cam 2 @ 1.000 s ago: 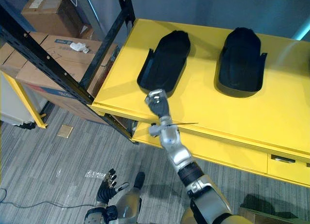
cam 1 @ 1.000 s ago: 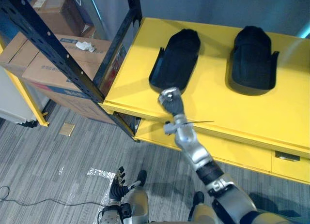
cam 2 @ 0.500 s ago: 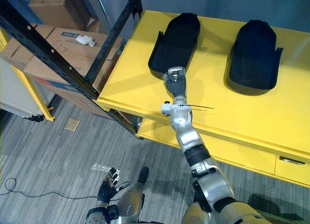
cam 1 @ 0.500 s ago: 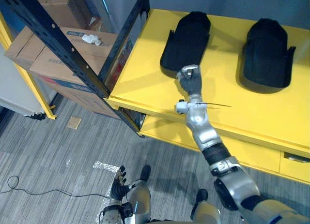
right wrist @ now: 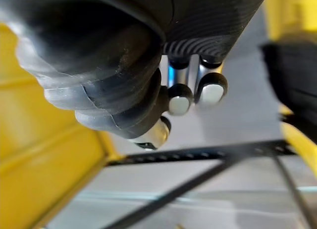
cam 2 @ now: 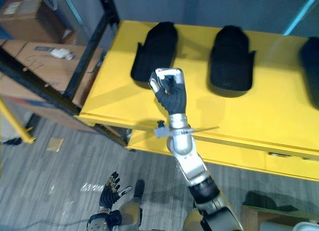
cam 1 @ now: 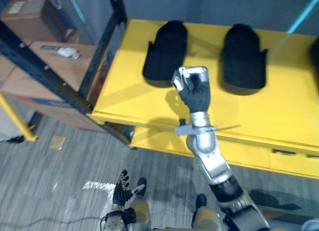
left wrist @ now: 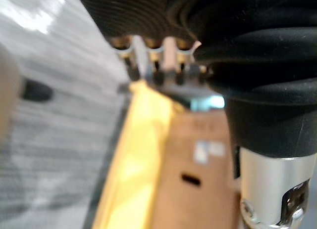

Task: Walk over and take plastic housings, then place them on the shelf

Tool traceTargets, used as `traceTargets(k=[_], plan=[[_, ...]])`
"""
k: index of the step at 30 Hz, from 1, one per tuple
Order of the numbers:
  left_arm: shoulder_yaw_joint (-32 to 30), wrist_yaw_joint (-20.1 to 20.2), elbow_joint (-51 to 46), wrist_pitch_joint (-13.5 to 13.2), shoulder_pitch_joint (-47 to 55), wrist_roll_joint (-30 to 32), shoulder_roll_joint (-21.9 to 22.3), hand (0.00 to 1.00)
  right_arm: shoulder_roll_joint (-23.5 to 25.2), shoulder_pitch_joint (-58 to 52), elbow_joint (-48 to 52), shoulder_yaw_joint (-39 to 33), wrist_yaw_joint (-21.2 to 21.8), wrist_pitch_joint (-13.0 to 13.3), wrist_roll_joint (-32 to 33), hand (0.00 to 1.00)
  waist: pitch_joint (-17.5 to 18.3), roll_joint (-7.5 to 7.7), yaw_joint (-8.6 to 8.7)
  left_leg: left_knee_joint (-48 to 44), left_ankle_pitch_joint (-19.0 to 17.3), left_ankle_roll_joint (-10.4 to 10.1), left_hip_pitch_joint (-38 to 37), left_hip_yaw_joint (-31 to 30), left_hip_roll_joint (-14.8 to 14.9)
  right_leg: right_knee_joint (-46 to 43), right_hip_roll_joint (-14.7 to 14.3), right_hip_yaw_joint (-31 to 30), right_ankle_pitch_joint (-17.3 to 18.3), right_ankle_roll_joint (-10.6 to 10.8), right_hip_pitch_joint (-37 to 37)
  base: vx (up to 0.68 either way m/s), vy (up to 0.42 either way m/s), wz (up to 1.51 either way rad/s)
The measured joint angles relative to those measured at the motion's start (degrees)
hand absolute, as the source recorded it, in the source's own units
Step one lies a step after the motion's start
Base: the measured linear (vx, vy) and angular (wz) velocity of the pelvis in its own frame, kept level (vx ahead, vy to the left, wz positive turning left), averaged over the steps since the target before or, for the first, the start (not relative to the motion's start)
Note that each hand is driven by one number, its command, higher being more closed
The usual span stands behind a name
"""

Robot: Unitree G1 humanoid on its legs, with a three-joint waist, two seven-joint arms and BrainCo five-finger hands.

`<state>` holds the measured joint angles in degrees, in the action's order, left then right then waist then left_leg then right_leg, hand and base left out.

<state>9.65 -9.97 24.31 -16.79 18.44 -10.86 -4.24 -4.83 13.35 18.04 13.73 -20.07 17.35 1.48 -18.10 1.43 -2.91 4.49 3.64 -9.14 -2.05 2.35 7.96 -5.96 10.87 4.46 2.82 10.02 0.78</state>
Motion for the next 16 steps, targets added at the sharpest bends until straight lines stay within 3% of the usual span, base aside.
traceTargets(k=[2, 3, 5, 6, 8, 9, 11, 12, 16], plan=[[-0.5, -0.6, 3.2, 0.4, -0.9, 0.1, 0.0, 0.00, -1.3, -9.5, 5.0, -13.5, -1.9, 1.4, -0.4, 0.00, 2.3, 1.57, 1.44, 0.0, -1.3, -0.1, -2.1, 3.3, 0.2, 1.0, -0.3, -3.1, -0.7, 0.3, 0.3, 0.02, 0.030, -0.68], [-1.1, -1.0, 4.3, 0.7, -1.1, 0.2, 0.1, 0.00, -1.8, -11.6, 5.3, -17.0, -2.7, 1.4, -0.5, 0.00, 3.1, 1.79, 1.97, 0.0, -1.6, 0.0, -2.5, 4.3, 0.3, 1.4, -0.3, -3.7, -0.9, 0.3, 0.3, 0.02, 0.039, -0.69], [-6.3, -3.1, 10.7, 1.9, -1.8, 0.0, 0.3, 0.00, -2.9, -19.3, 2.9, -30.6, -4.3, 1.2, 0.4, 0.00, 6.3, 1.95, 4.44, 0.0, -2.7, -0.6, -4.1, 7.6, 1.0, 3.1, -1.2, -6.7, -1.9, 0.1, 0.3, 0.03, 0.029, -0.71], [-7.9, -3.5, 12.5, 2.1, -2.0, -0.1, 0.3, 0.00, -3.1, -21.0, 1.3, -33.4, -4.5, 0.8, 1.5, 0.00, 7.1, 1.88, 5.30, 0.0, -3.0, -0.6, -4.4, 8.0, 1.2, 3.3, -1.6, -7.3, -2.0, 0.0, 0.3, 0.04, -0.003, -0.62], [-13.2, -5.1, 17.0, 2.7, -2.6, -1.6, 0.3, 0.00, -3.6, -29.1, -8.2, -41.1, -4.7, -3.5, 7.8, 0.00, 8.6, 1.41, 8.03, -0.2, -3.5, -1.0, -5.8, 9.6, 2.0, 3.6, -2.4, -8.3, -2.0, -0.1, 0.8, 0.04, -0.021, -0.36], [-13.9, -5.5, 17.7, 3.2, -2.8, -3.0, 0.3, 0.00, -3.6, -32.6, -14.8, -43.1, -3.2, -6.1, 11.5, 0.00, 9.0, 0.90, 8.95, -0.3, -3.7, -1.1, -6.3, 10.0, 2.2, 3.6, -2.5, -8.6, -2.0, -0.1, 1.1, 0.02, -0.014, -0.19], [-14.5, -5.8, 17.8, 3.2, -2.8, -4.1, 0.4, 0.00, -2.5, -36.0, -21.3, -44.1, -1.6, -7.5, 14.1, 0.00, 9.3, 0.28, 9.28, -0.5, -3.9, -1.2, -6.7, 10.7, 2.3, 3.6, -2.7, -9.2, -2.0, -0.1, 1.1, 0.01, -0.001, -0.16], [-15.4, -6.2, 18.9, 3.6, -2.9, -4.7, 0.7, 0.00, -0.5, -38.3, -29.2, -44.8, 0.3, -8.4, 15.9, 0.00, 9.7, -0.37, 10.12, -0.6, -4.0, -1.2, -7.1, 10.8, 2.4, 3.6, -2.8, -9.4, -2.0, -0.1, 1.5, -0.01, -0.001, -0.13], [-17.4, -5.7, 23.7, 5.5, -4.1, -6.9, 0.8, 0.00, 1.5, -37.0, -50.9, -46.3, 1.7, -10.4, 15.6, 0.00, 10.8, -0.89, 9.94, -0.8, -4.3, -1.2, -8.0, 10.8, 2.5, 3.8, -2.8, -9.2, -1.5, -0.9, 2.5, -0.06, -0.003, -0.02]])
